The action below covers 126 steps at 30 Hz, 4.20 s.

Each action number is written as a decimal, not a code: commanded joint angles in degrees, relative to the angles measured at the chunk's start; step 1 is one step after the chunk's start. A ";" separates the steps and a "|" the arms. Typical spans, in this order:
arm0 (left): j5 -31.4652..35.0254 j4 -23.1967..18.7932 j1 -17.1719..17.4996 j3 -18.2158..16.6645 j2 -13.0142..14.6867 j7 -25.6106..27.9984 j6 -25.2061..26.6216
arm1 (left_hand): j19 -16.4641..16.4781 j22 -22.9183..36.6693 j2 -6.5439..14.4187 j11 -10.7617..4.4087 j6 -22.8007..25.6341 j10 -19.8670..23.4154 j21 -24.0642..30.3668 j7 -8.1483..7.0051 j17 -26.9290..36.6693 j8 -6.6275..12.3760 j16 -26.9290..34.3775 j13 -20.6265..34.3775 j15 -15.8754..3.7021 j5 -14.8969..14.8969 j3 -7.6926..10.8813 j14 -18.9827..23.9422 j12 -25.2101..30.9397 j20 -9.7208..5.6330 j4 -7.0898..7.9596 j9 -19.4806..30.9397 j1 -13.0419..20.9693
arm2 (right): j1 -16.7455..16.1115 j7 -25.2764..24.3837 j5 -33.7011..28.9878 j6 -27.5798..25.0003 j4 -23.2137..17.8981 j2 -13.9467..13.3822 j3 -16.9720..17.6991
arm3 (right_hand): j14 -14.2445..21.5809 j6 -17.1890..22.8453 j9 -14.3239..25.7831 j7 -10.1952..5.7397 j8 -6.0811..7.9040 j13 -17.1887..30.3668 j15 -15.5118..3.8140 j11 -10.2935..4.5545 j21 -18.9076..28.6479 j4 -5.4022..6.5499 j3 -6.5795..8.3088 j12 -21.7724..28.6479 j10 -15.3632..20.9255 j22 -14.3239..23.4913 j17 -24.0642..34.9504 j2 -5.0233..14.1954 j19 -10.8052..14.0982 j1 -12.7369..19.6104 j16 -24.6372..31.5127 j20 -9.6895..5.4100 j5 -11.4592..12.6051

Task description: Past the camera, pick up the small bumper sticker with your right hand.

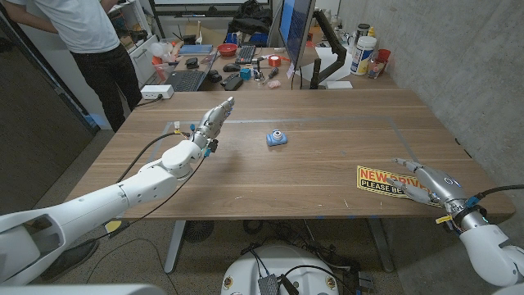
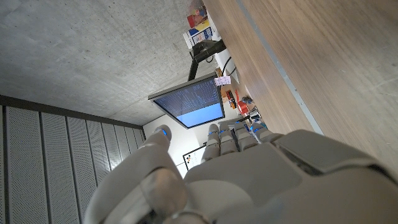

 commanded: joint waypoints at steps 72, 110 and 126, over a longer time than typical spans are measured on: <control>2.10 5.05 3.51 -6.94 -5.09 -5.76 2.67 | 0.18 0.15 0.58 -0.83 0.68 0.33 -1.09 -0.14 0.33 0.32 -0.07 0.13 -0.16 -0.08 -0.33 -0.56 0.36 0.64 -0.26 0.19 0.00 | 2.11 13.88 -4.51 -31.67 -10.40 0.65 -8.49 | 0.12 -1.52 -0.07 3.07 -0.51 -0.18 5.13 1.90 -3.15 2.65 -3.47 -0.17 -0.92 0.57 0.30 -4.23 1.12 -5.86 0.35 7.19 0.94; 3.54 8.59 3.85 -9.62 -8.43 -8.85 4.29 | 0.09 0.18 0.66 -0.74 0.78 0.38 -1.41 -0.26 0.34 0.33 -0.06 0.14 -0.15 -0.10 -0.41 -0.68 0.37 1.00 -0.28 0.20 -0.06 | 5.80 12.86 -0.52 -40.19 -9.56 -3.10 -14.91 | -0.76 -2.48 -0.04 3.03 -0.39 -0.18 5.43 2.40 -3.99 3.85 -5.32 -0.19 -1.77 0.65 0.32 -5.35 0.20 -8.97 0.33 8.31 1.27; 4.28 7.23 4.75 -11.42 -7.68 -9.07 4.56 | 0.11 0.18 0.69 -0.88 0.83 0.37 -1.49 -0.25 0.34 0.34 -0.05 0.15 -0.12 -0.11 -0.44 -0.73 0.36 0.99 -0.28 0.20 -0.08 | 6.61 6.99 1.45 -40.99 -8.22 -2.34 -18.24 | -0.58 -3.28 -0.04 1.67 -0.30 -0.10 4.97 0.46 -4.92 3.44 -5.59 -0.11 -2.34 0.64 0.17 -5.50 -2.10 -8.57 0.54 8.37 1.94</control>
